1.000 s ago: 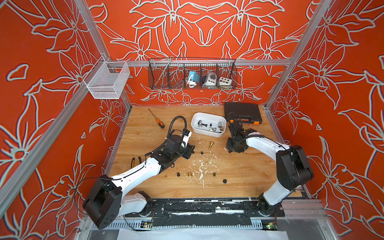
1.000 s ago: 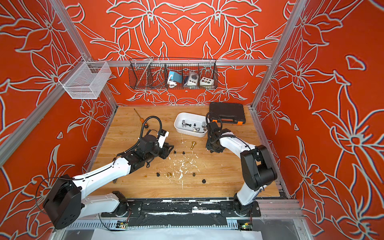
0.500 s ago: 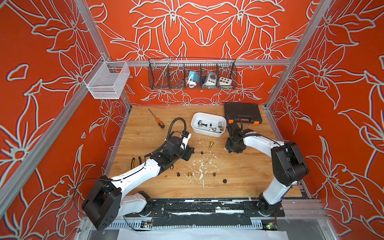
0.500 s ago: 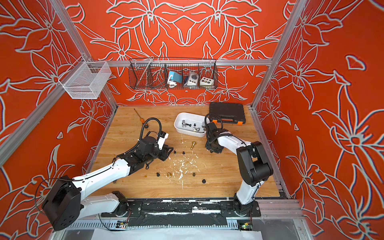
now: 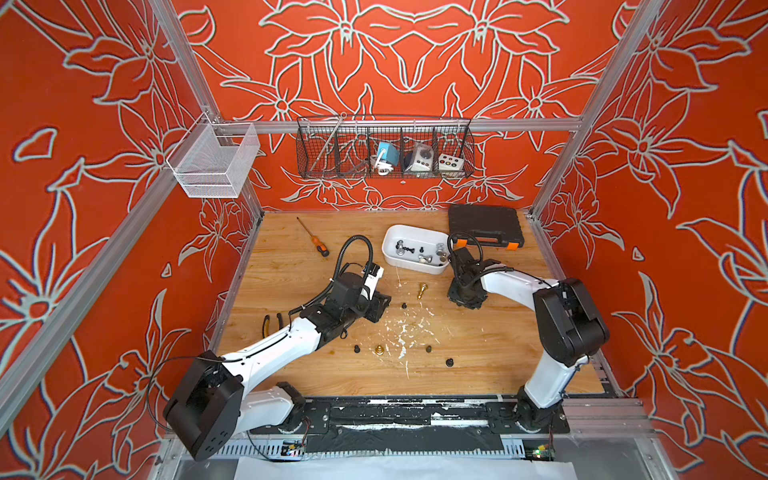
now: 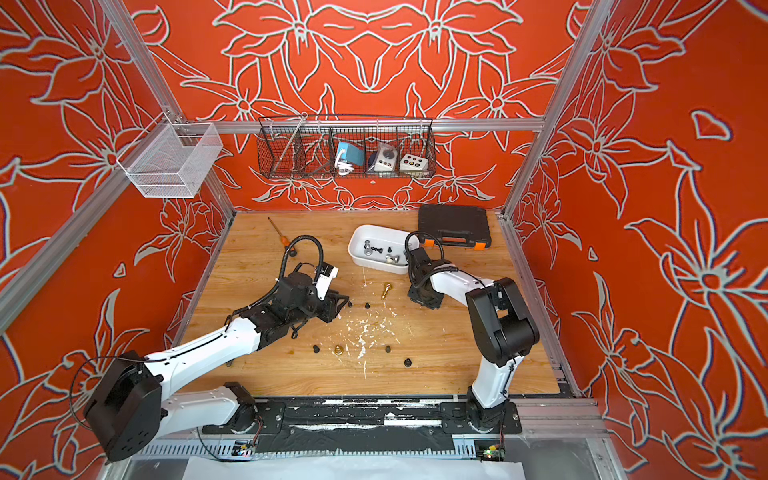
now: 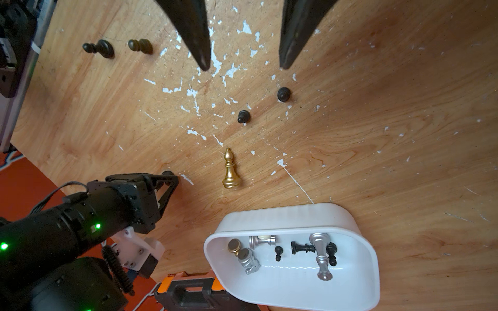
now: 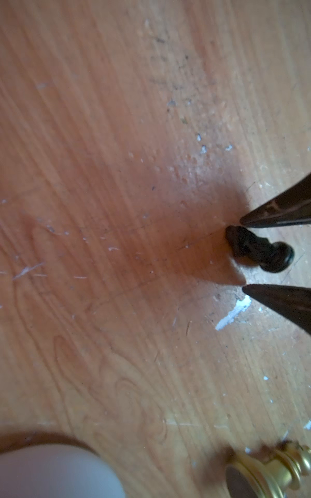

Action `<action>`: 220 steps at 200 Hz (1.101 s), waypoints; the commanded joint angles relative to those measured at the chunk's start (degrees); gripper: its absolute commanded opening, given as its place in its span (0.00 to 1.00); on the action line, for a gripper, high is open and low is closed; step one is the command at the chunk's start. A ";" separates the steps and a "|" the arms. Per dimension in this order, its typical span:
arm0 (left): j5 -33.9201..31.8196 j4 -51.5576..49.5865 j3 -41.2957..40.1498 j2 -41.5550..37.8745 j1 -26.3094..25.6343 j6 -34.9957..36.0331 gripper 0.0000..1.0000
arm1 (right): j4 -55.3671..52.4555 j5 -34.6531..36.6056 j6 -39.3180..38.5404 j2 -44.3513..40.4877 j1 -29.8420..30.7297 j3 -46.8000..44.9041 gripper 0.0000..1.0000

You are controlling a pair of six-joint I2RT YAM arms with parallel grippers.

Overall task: Put the chess pieces into the storage box
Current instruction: Pick up the chess piece at the center of the board.

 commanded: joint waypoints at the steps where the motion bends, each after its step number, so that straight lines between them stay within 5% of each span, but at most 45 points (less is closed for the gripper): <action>1: 1.28 1.34 -0.14 0.03 0.24 -0.53 0.43 | -1.00 2.17 1.48 0.85 0.27 0.05 0.37; 220: 1.70 1.17 0.04 0.38 0.23 -0.33 0.43 | -1.40 1.36 -2.70 0.53 0.27 -1.22 0.19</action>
